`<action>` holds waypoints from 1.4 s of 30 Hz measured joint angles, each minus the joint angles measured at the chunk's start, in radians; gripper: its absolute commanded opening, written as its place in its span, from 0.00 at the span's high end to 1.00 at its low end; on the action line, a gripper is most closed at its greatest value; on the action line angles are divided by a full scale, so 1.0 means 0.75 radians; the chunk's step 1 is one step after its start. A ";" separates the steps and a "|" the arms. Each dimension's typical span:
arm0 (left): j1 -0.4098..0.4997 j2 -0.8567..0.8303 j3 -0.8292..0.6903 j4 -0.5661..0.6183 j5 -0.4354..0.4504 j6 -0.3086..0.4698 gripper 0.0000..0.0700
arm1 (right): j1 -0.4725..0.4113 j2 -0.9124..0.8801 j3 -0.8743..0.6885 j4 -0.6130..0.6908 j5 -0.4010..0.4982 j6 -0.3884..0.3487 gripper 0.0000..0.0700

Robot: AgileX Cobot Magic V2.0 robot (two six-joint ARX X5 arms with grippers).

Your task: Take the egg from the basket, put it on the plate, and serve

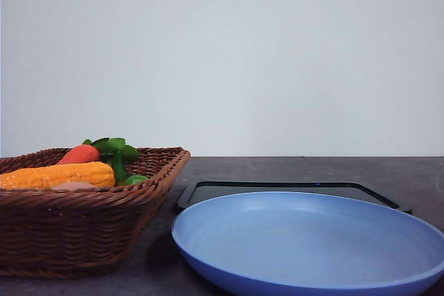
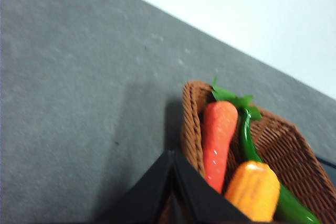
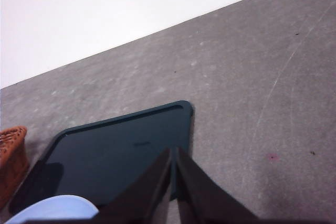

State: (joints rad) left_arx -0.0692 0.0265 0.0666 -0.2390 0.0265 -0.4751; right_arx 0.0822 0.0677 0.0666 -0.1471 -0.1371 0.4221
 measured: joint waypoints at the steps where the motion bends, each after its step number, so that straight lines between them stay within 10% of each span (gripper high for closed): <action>1: 0.000 0.021 0.023 -0.015 0.010 -0.004 1.00 | 0.000 0.007 0.031 -0.028 0.000 0.003 1.00; 11: 0.000 0.394 0.266 -0.056 0.292 0.018 1.00 | 0.000 0.278 0.333 -0.263 -0.012 -0.020 1.00; 29: -0.164 1.170 0.651 -0.249 0.710 0.259 0.99 | 0.000 1.003 0.620 -0.529 -0.390 -0.219 1.00; 42: -0.284 1.241 0.654 -0.158 0.727 0.269 0.60 | 0.141 1.317 0.620 -0.548 -0.512 -0.267 0.76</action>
State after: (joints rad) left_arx -0.2821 0.9573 0.5568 -0.3575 0.5718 -0.2736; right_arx 0.1881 1.0555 0.5312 -0.5583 -0.5209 0.2217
